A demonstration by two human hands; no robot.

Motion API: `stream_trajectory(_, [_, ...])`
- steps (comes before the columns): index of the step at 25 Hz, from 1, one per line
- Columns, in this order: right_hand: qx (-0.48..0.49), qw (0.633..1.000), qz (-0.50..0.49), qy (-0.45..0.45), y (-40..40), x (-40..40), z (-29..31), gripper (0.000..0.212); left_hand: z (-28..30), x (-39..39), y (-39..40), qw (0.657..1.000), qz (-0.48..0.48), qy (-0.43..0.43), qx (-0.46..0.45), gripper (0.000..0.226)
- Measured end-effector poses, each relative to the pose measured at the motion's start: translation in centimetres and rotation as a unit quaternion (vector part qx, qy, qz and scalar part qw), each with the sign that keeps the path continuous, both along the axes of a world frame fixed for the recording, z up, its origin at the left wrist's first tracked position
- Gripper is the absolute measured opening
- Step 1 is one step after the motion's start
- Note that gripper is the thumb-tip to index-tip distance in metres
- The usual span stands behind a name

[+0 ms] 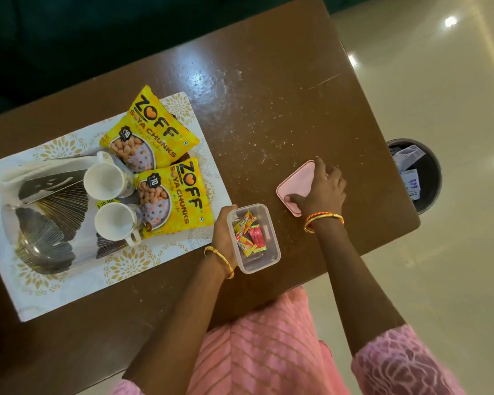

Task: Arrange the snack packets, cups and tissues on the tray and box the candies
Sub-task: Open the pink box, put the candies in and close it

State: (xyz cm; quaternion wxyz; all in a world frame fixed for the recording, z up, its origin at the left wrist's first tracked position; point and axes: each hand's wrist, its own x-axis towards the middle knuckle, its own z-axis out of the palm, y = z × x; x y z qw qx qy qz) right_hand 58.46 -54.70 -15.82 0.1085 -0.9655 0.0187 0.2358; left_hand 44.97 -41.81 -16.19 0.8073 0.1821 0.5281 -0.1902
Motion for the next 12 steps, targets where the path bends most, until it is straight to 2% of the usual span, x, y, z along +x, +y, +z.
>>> stream_trajectory(2, [0.027, 0.998, -0.049, -0.008, -0.1, 0.3, 0.9, 0.085, 0.1, -0.2, -0.3, 1.0, 0.004, -0.005, -0.004, 0.032])
stream_trajectory(4, [0.104, 0.99, -0.097, -0.015, -0.6, 0.4, 2.7, 0.057, 0.1, -0.4, -0.4, 1.0, 0.011, -0.003, -0.006, 0.032])
stream_trajectory(6, [0.18, 0.978, -0.096, -0.04, -1.3, -0.7, 5.0, 0.028, 0.1, -0.5, -0.5, 1.0, 0.011, -0.005, -0.003, 0.034])
stream_trajectory(7, [0.212, 0.971, -0.081, -0.071, -1.5, -1.8, 6.3, 0.021, 0.0, -0.5, -0.6, 1.0, 0.012, -0.009, -0.001, 0.034])
stream_trajectory(9, [0.287, 0.946, -0.034, -0.15, -1.3, -4.7, 8.9, 0.017, 0.1, -0.4, -0.7, 1.0, 0.014, -0.009, 0.006, 0.032])
stream_trajectory(12, [0.354, 0.899, 0.108, -0.235, -1.2, -9.9, 9.7, 0.025, 0.4, -0.1, -1.0, 1.0, 0.009, -0.016, 0.005, 0.038])
